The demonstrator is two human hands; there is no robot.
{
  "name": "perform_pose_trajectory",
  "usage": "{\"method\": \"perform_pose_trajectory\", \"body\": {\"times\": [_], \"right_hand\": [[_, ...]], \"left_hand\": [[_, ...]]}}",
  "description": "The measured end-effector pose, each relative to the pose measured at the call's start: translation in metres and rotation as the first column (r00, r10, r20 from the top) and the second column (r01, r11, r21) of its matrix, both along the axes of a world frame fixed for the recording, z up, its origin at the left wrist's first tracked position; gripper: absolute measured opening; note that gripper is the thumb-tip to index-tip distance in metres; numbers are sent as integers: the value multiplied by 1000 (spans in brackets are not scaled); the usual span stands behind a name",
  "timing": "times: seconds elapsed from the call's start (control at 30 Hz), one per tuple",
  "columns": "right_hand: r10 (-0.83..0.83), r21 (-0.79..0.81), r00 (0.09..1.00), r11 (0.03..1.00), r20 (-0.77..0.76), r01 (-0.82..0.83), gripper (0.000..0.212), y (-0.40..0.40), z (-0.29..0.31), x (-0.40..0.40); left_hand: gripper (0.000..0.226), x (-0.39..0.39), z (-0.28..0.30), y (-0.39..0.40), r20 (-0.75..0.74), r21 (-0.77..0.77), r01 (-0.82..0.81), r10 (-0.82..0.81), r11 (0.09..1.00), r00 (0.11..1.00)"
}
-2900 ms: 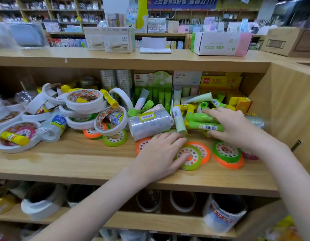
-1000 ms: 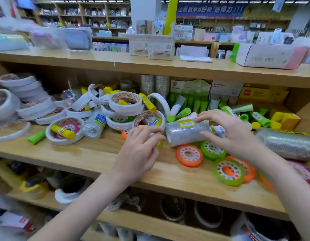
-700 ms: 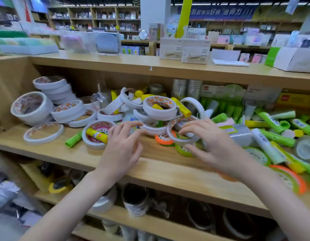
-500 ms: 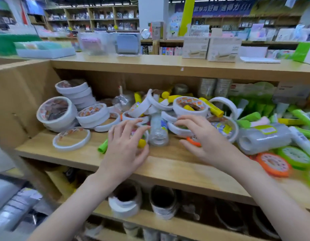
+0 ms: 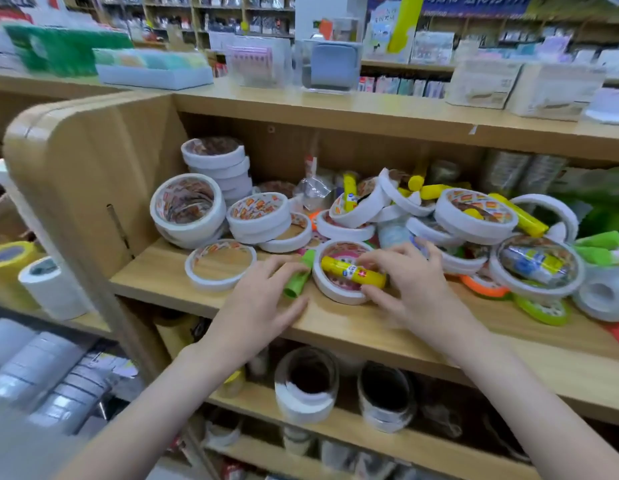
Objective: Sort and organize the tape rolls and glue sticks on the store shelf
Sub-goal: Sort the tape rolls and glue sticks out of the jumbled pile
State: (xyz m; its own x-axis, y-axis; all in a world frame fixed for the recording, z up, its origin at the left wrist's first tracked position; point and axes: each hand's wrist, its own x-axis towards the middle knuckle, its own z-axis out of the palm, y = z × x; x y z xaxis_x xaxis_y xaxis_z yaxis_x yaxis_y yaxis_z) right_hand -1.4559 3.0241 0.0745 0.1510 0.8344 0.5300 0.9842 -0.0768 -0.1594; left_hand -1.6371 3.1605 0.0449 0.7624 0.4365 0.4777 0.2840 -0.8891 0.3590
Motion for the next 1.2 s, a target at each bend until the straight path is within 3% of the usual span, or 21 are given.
{"method": "perform_pose_trajectory", "body": {"times": [0.13, 0.27, 0.37, 0.43, 0.5, 0.57, 0.7, 0.8, 0.93, 1.07, 1.13, 1.2], "right_hand": [[79, 149, 942, 988, -325, -32, 27, 0, 9, 7], [197, 307, 755, 952, -625, 6, 17, 10, 27, 13], [223, 321, 726, 947, -651, -4, 14, 21, 31, 12], [231, 308, 743, 951, -628, -36, 19, 26, 32, 11], [251, 274, 698, 958, -670, -81, 23, 33, 32, 8], [266, 244, 622, 962, -736, -123, 13, 39, 33, 6], [274, 182, 570, 960, -775, -214, 35, 37, 40, 7], [324, 232, 552, 945, -768, -231, 24, 27, 50, 14], [260, 299, 704, 952, -661, -70, 17, 9, 62, 31], [125, 341, 790, 933, -600, 111, 17, -12, 65, 51], [82, 360, 791, 915, -606, 181, 15, -22, 67, 58], [43, 375, 783, 893, -621, 248, 12, -33, 70, 65]], "left_hand": [[23, -10, 11, 8, 49, -85, -57, 61, 995, 997], [29, -8, 14, 13, -21, -22, -83, 82, 996, 996], [23, -7, 17, 16, 89, -15, -156, 157, 988, 984], [19, -7, 24, 18, 248, -149, -193, 225, 970, 942], [17, -2, 34, 14, 351, -272, -106, 201, 957, 915], [17, 11, 45, 5, 400, -337, 35, 110, 941, 910], [20, 34, 61, 0, 458, -433, 266, -44, 861, 888], [18, 43, 65, 4, 404, -461, 308, -112, 833, 908], [16, 67, 70, 20, 323, -347, 167, -50, 923, 945], [51, 120, 78, 50, -6, -115, -19, 18, 993, 1000], [53, 147, 78, 56, -192, -54, -87, 75, 995, 978], [44, 160, 75, 59, -227, -45, -149, 135, 988, 964]]}}
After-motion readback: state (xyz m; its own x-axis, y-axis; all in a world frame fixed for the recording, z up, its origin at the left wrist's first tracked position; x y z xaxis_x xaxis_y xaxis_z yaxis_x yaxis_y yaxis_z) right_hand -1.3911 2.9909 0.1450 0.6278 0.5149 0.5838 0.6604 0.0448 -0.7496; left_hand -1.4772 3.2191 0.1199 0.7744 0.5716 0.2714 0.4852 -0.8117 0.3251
